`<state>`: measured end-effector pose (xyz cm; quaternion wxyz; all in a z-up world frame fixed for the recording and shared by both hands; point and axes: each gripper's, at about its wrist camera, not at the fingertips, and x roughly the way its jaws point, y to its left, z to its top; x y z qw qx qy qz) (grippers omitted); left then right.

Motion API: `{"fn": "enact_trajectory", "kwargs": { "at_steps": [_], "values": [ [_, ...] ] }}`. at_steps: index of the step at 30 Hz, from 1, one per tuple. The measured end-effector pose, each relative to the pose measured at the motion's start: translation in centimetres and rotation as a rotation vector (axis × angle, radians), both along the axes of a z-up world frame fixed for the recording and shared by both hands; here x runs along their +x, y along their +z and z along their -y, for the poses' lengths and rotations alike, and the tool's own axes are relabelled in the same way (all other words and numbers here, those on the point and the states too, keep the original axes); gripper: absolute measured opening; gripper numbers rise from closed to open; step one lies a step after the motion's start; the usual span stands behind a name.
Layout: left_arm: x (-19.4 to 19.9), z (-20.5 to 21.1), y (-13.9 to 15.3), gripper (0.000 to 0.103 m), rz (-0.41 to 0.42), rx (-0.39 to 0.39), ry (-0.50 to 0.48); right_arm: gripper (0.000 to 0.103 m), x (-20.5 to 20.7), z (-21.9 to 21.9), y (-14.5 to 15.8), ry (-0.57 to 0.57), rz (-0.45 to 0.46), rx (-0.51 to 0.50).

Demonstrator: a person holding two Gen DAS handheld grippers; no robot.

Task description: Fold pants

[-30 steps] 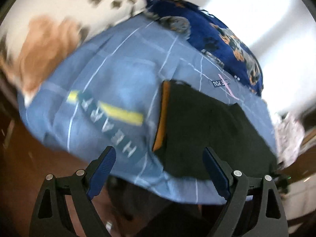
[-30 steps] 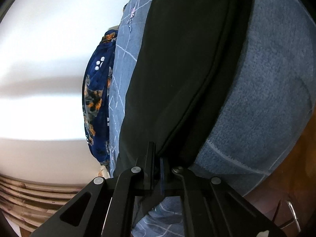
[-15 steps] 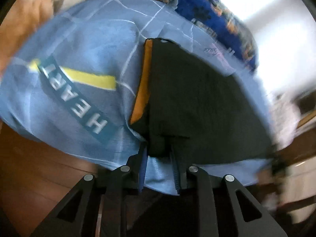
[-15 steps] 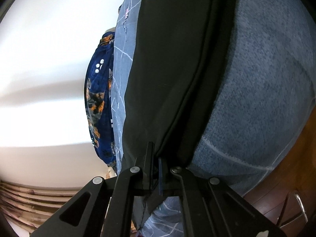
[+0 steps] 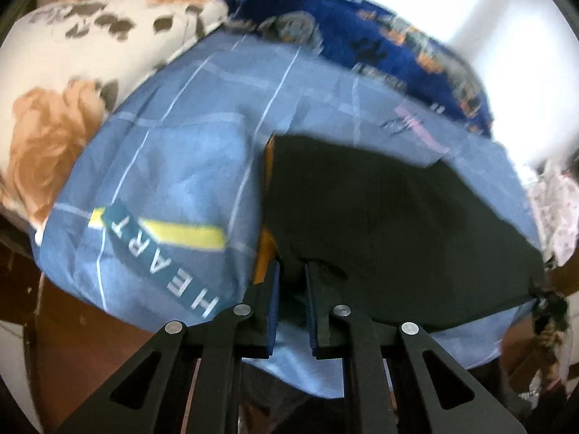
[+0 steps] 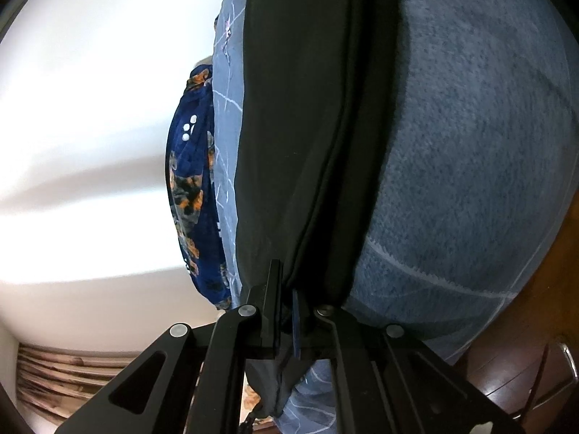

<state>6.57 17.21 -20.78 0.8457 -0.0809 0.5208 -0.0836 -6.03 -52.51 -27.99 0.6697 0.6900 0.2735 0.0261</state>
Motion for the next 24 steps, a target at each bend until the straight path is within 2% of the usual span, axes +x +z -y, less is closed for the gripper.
{"fn": "enact_trajectory", "kwargs": {
  "at_steps": [2,3,5,9,13,14,16,19,20,22,23,24],
  "values": [
    [0.0,-0.3,-1.8,0.014,-0.033,0.031,0.007,0.003,-0.1,0.0,0.1,0.006,-0.002,-0.010],
    [-0.1,-0.8,-2.4,0.014,-0.049,-0.007,0.029,0.003,-0.1,0.0,0.2,0.009,-0.001,-0.013],
    [-0.4,-1.1,-2.0,0.014,-0.034,-0.026,0.049,0.003,-0.1,-0.1,0.2,0.018,-0.004,-0.017],
    [-0.5,-0.3,-1.6,0.014,-0.018,0.026,0.031,0.003,0.0,-0.1,0.3,0.024,-0.010,-0.027],
    [-0.4,-0.3,-1.7,0.014,-0.018,0.014,0.045,0.003,0.2,-0.4,1.1,0.041,-0.021,-0.090],
    [-0.4,-0.3,-1.6,0.017,-0.015,0.017,0.054,0.003,0.2,-0.5,1.2,0.045,-0.025,-0.101],
    [-0.8,-0.3,-1.0,0.020,-0.006,0.053,0.080,0.002,0.2,-0.4,1.2,0.049,-0.026,-0.114],
    [-1.6,0.2,1.4,0.023,0.078,0.191,0.146,0.008,0.3,-0.4,1.1,0.056,-0.004,-0.102],
    [-2.0,0.7,2.6,0.028,0.126,0.221,0.162,0.009,0.3,-0.3,1.1,0.064,0.011,-0.094],
    [-2.0,1.6,3.8,0.049,0.170,0.209,0.145,0.010,0.2,-0.2,1.0,0.064,0.015,-0.077],
    [-1.8,2.7,4.1,0.068,0.193,0.203,0.114,0.010,0.2,-0.2,0.9,0.065,0.017,-0.068],
    [-1.6,3.8,4.1,0.072,0.211,0.207,0.085,0.009,0.2,-0.1,0.8,0.066,0.016,-0.062]
  ]
}}
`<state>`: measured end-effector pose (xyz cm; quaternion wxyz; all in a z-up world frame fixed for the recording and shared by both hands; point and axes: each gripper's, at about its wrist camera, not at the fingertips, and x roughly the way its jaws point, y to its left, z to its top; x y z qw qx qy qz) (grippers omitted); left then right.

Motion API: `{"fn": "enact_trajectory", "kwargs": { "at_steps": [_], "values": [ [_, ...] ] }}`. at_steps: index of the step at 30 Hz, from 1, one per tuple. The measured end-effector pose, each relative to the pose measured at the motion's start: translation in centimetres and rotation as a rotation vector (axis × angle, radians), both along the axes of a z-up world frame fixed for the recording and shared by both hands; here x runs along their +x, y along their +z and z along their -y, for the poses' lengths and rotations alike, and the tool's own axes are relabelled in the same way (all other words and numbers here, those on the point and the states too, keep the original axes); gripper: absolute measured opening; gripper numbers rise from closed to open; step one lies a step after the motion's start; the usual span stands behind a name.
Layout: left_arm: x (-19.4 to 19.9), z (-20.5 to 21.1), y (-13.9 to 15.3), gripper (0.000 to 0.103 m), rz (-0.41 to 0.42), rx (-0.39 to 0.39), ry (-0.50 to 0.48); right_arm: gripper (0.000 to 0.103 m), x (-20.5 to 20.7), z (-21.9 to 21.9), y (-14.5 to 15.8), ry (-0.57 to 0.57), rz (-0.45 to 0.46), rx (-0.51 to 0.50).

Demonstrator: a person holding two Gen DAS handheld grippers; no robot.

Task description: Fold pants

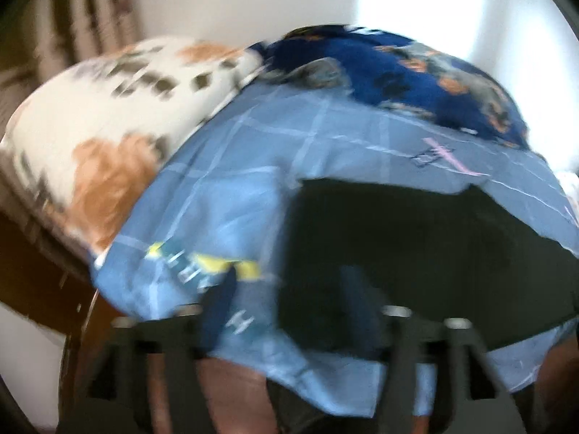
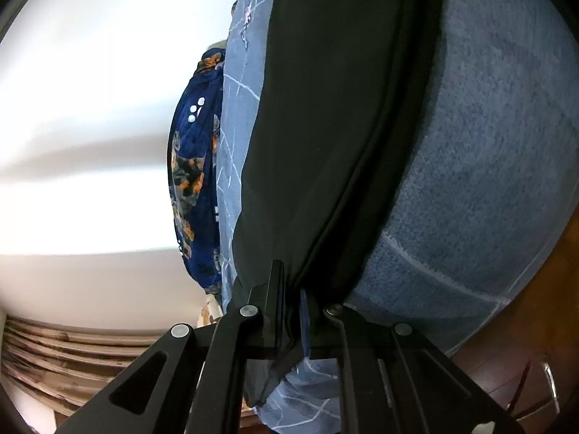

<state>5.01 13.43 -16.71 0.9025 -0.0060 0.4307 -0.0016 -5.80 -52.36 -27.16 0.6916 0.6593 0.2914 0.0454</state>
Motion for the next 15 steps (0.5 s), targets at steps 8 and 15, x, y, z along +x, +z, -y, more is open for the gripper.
{"fn": "enact_trajectory", "kwargs": {
  "at_steps": [8,15],
  "values": [
    [2.9,2.7,-6.1,0.068,-0.151,0.014,-0.046,0.001,-0.4,-0.4,1.2,0.027,-0.072,-0.119],
    [3.8,1.8,-6.2,0.069,-0.161,0.011,-0.033,0.009,-1.2,1.1,-0.6,0.014,0.007,0.013]
  ]
}}
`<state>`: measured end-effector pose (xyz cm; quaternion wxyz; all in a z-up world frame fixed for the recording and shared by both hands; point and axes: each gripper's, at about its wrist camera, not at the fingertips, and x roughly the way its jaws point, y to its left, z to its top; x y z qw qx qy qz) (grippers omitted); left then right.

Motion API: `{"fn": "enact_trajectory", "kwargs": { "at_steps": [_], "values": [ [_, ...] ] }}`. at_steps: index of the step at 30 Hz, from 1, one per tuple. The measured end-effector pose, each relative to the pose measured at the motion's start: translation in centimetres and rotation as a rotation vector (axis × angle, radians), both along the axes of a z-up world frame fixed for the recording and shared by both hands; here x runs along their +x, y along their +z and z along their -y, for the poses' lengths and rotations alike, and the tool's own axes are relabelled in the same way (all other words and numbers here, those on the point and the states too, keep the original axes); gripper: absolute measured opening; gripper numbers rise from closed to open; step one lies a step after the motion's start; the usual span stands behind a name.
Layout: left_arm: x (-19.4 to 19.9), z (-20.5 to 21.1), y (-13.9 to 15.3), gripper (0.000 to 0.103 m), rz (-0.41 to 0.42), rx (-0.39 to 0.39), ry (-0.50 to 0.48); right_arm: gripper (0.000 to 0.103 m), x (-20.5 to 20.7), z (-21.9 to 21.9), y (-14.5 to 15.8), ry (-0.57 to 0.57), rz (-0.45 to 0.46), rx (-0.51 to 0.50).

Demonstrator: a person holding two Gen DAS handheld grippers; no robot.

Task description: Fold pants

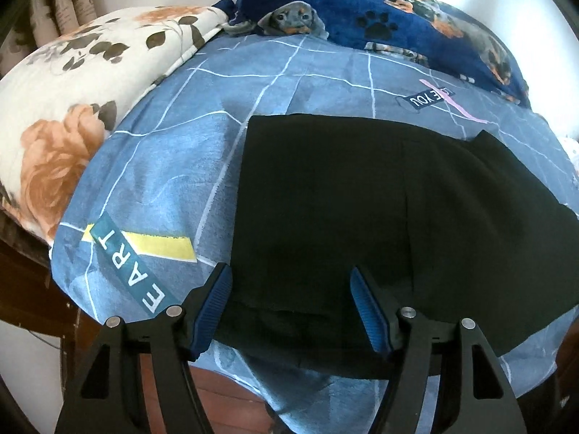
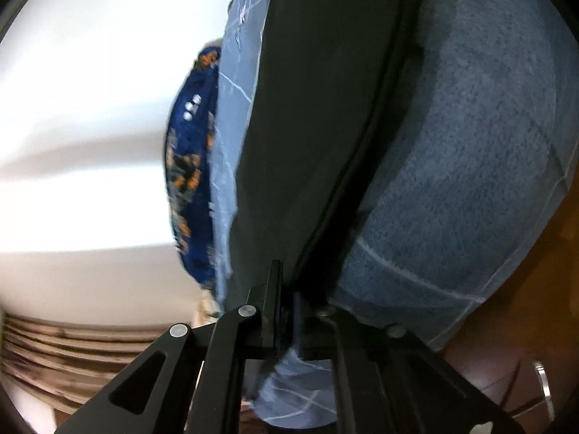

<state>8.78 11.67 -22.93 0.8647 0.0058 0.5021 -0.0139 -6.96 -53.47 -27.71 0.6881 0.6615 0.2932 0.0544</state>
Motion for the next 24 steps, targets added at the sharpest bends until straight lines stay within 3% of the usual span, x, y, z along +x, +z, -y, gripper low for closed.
{"fn": "enact_trajectory", "kwargs": {
  "at_steps": [3,6,11,12,15,17,24],
  "values": [
    [-0.2,-0.4,-0.2,0.069,-0.003,-0.017,0.010,0.012,-1.2,1.5,-0.6,-0.063,0.033,0.061],
    [-0.3,-0.8,-0.4,0.072,-0.008,-0.022,0.015,0.008,-2.5,3.7,-0.4,-0.137,0.035,0.034],
    [0.0,-1.2,-0.5,0.074,-0.018,-0.043,0.030,0.011,-4.8,8.4,0.1,-0.262,0.038,0.011],
    [0.0,-1.1,-0.4,0.074,-0.016,-0.035,0.027,0.012,-5.6,9.5,0.0,-0.294,0.039,0.021],
    [-0.1,-0.6,-0.1,0.074,-0.007,-0.010,0.020,0.034,-8.6,12.2,0.2,-0.417,0.050,0.025],
    [-0.2,-0.2,0.4,0.074,0.012,0.020,0.020,0.038,-9.8,13.6,0.3,-0.473,0.062,0.024],
    [-1.3,1.6,3.4,0.074,0.126,0.000,-0.021,0.038,-7.7,15.2,1.3,-0.392,-0.005,-0.053]
  ]
}}
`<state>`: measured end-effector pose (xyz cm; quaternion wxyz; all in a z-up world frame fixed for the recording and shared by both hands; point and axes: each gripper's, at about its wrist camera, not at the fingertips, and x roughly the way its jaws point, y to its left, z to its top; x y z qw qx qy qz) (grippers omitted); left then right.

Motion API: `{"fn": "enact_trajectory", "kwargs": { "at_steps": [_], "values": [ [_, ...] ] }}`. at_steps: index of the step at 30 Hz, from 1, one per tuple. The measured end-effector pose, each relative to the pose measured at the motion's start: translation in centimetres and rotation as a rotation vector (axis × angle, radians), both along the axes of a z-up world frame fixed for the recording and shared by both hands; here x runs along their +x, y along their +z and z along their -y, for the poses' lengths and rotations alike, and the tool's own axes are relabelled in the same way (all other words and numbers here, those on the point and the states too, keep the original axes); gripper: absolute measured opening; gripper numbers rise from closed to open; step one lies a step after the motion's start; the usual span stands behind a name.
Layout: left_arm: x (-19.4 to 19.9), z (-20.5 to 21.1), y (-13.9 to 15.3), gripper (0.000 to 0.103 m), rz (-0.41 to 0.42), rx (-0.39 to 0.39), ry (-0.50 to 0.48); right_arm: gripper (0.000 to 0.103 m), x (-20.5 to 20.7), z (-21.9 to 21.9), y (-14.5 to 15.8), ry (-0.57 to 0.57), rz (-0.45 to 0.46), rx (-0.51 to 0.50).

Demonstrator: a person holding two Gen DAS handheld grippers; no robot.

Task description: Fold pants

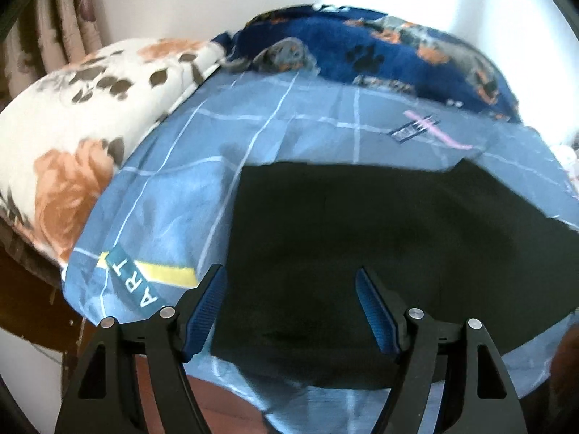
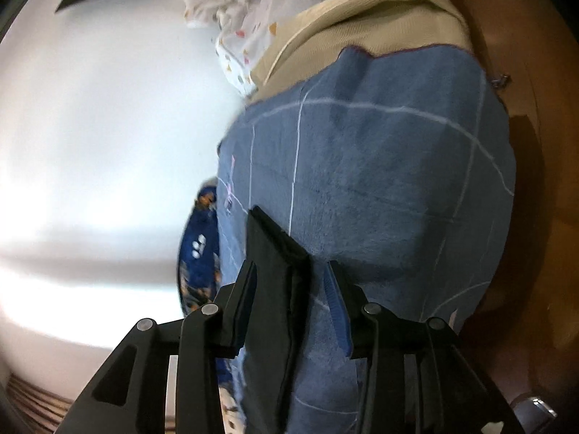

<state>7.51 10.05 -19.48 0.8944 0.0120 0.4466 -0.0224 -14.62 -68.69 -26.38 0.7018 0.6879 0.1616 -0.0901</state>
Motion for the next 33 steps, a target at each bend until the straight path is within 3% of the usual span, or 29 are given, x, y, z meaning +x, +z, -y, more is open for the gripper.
{"fn": "enact_trajectory", "kwargs": {
  "at_steps": [7,9,11,13,15,17,18,24,26,33],
  "values": [
    [-0.3,2.3,1.1,0.075,0.002,-0.031,-0.068,0.039,2.6,-1.8,1.2,0.095,0.049,-0.021],
    [-0.4,3.1,0.9,0.075,-0.007,-0.033,-0.089,0.038,3.4,-2.6,2.1,0.127,0.066,-0.068],
    [-0.5,3.6,0.8,0.075,-0.015,-0.031,-0.104,0.040,4.3,-2.7,2.4,0.142,0.011,-0.107],
    [-0.7,4.0,0.7,0.075,-0.016,-0.037,-0.117,0.038,4.7,-2.4,1.5,0.129,-0.022,-0.078],
    [-0.8,4.3,0.7,0.075,-0.017,-0.045,-0.128,0.038,4.5,-1.9,0.8,0.100,0.016,-0.022],
    [-0.9,4.5,0.8,0.075,-0.016,-0.062,-0.132,0.026,4.6,-1.9,1.2,0.116,-0.029,-0.072],
    [-1.0,4.6,0.8,0.075,-0.017,-0.073,-0.134,0.011,5.0,-2.0,1.4,0.129,-0.063,-0.094],
    [-1.3,5.6,0.8,0.078,-0.028,-0.069,-0.153,0.010,6.0,-2.7,2.8,0.162,-0.190,-0.179],
    [-1.6,5.8,0.8,0.084,-0.017,-0.052,-0.154,0.010,6.1,-2.8,3.2,0.165,-0.188,-0.194],
    [-2.5,5.7,1.7,0.091,0.046,0.001,-0.115,0.010,6.3,-4.1,5.0,0.162,-0.168,-0.219]
  ]
}}
